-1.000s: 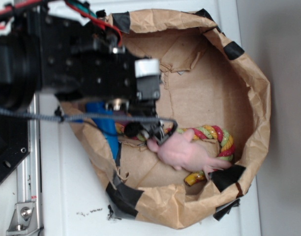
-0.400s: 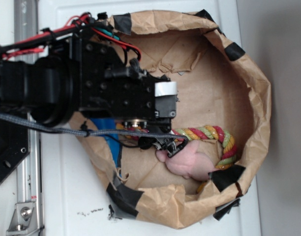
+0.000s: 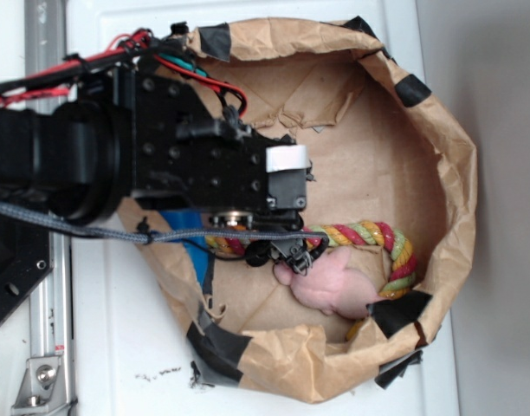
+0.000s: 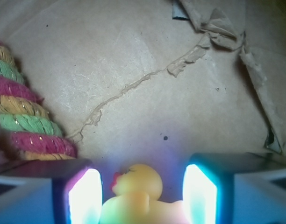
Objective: Grab the yellow duck.
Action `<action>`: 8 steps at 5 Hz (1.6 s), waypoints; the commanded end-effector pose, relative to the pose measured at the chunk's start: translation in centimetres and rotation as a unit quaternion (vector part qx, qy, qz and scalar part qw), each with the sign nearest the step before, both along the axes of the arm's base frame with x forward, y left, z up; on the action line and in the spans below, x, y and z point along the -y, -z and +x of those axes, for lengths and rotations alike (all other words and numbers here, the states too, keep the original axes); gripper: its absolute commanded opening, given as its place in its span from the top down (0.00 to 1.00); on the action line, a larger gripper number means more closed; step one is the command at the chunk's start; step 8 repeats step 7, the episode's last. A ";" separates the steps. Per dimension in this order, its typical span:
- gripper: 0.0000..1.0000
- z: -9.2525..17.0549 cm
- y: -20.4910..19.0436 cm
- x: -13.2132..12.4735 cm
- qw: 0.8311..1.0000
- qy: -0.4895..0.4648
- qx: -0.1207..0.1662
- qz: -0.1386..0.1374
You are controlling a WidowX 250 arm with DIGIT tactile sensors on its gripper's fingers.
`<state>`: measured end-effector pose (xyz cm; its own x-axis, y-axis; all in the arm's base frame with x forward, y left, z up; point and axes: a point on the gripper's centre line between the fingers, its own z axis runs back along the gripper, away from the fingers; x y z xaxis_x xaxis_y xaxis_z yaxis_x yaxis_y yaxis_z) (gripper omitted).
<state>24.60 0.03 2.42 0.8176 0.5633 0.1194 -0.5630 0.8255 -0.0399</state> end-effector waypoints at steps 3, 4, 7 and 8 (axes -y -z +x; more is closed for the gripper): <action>1.00 1.6 -7.6 -3.8 0.993 0.026 0.108 0.029; 1.00 2.5 -12.9 -4.0 0.985 0.051 0.162 0.037; 1.00 3.8 -16.1 -2.3 0.991 0.093 0.070 0.059; 1.00 3.8 -16.1 -2.3 0.991 0.093 0.070 0.059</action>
